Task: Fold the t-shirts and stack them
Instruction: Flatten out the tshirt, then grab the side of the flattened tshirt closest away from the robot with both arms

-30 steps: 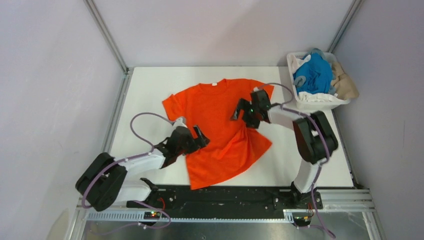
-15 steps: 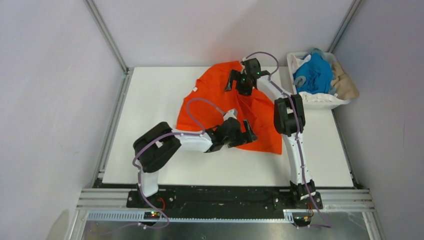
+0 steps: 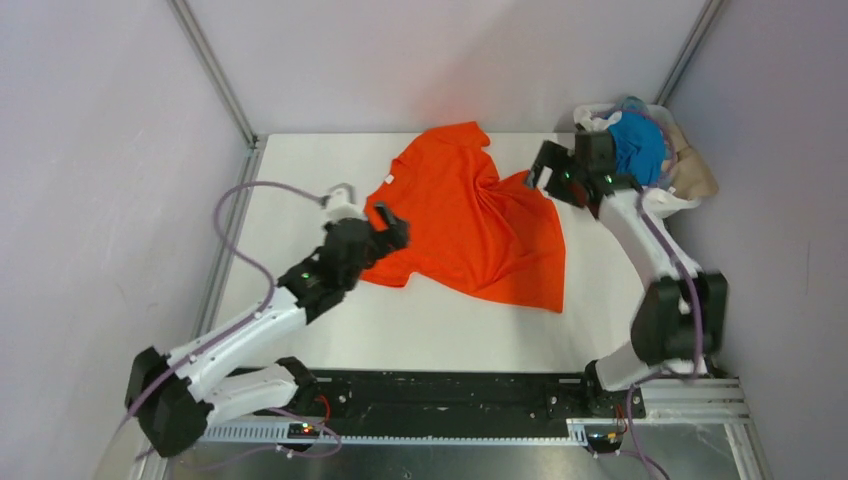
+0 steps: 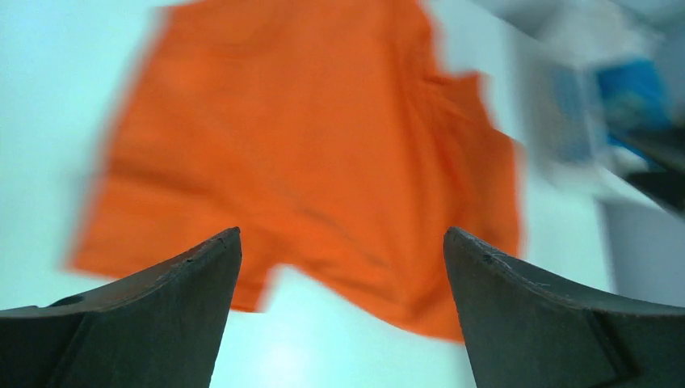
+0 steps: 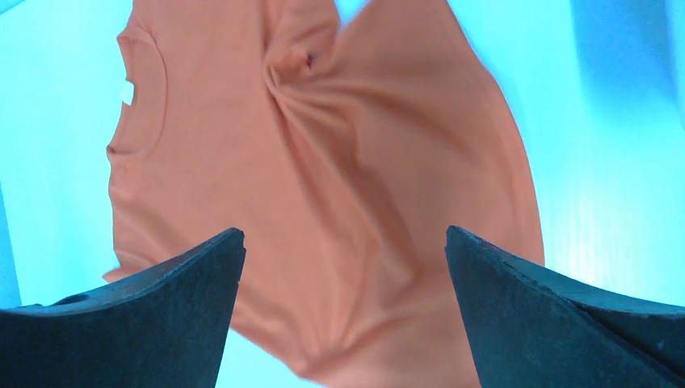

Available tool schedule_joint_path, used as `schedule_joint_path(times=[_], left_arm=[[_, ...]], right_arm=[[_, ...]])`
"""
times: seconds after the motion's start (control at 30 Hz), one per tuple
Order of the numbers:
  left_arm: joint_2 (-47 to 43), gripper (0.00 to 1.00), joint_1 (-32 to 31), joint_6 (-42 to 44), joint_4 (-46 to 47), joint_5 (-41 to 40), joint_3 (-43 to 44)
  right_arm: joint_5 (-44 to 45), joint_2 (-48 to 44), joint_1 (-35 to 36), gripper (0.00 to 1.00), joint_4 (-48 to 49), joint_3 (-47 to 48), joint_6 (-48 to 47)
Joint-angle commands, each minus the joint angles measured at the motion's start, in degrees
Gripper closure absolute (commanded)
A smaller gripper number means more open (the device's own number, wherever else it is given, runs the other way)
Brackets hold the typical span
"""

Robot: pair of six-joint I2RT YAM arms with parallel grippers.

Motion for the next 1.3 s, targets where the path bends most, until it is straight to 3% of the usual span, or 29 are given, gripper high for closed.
schedule_joint_path(times=[0.0, 0.1, 0.2, 0.27, 0.4, 0.53, 0.9, 1.0, 1.07, 1.1, 1.17, 1.27], left_arm=[[-5.72, 0.0, 17.49, -0.92, -13.16, 1.63, -9.89], [-8.7, 0.0, 24.85, -0.34, -12.92, 5.39, -12.61], [-4.25, 0.0, 33.2, -0.17, -11.15, 14.93, -12.86], [0.87, 0.0, 34.62, 1.09, -10.51, 20.84, -10.98], [9.53, 0.08, 35.0, 2.84, -10.5, 22.19, -7.7], [16.21, 0.26, 34.87, 2.82, -10.4, 25.08, -5.87], [26.52, 0.41, 33.46, 3.85, -10.45, 24.91, -1.6], [28.97, 0.56, 32.33, 4.11, -10.5, 25.45, -0.41], [29.77, 0.75, 31.65, 4.31, -10.5, 25.46, 0.0], [29.9, 0.92, 31.44, 4.39, -10.5, 25.31, 0.08], [29.48, 0.99, 30.91, 4.46, -10.47, 24.42, -0.18], [25.69, 1.0, 30.38, 4.21, -10.54, 21.6, -2.44]], right_arm=[[10.21, -13.9, 1.24, 0.01, 0.77, -18.48, 5.03], [11.87, -24.86, 1.43, 0.01, -0.5, -26.43, 8.06], [14.3, -34.72, 1.41, 0.01, -1.86, -34.72, 9.83], [15.18, -39.32, 1.38, 0.01, -2.21, -38.16, 11.74], [14.61, -44.2, 1.43, 0.01, -4.56, -40.33, 11.82], [16.52, -45.55, 1.36, 0.01, -6.28, -41.03, 11.51], [18.17, -46.62, 1.37, 0.01, -7.57, -41.26, 11.03], [19.21, -47.88, 1.38, 0.01, -7.74, -41.54, 11.03], [19.67, -48.45, 1.37, 0.0, -7.98, -41.57, 10.99], [19.94, -48.57, 1.35, 0.01, -8.2, -41.6, 10.8], [19.8, -48.6, 1.37, 0.01, -8.79, -41.59, 10.27], [18.62, -48.02, 1.37, 0.01, -9.99, -41.66, 9.36]])
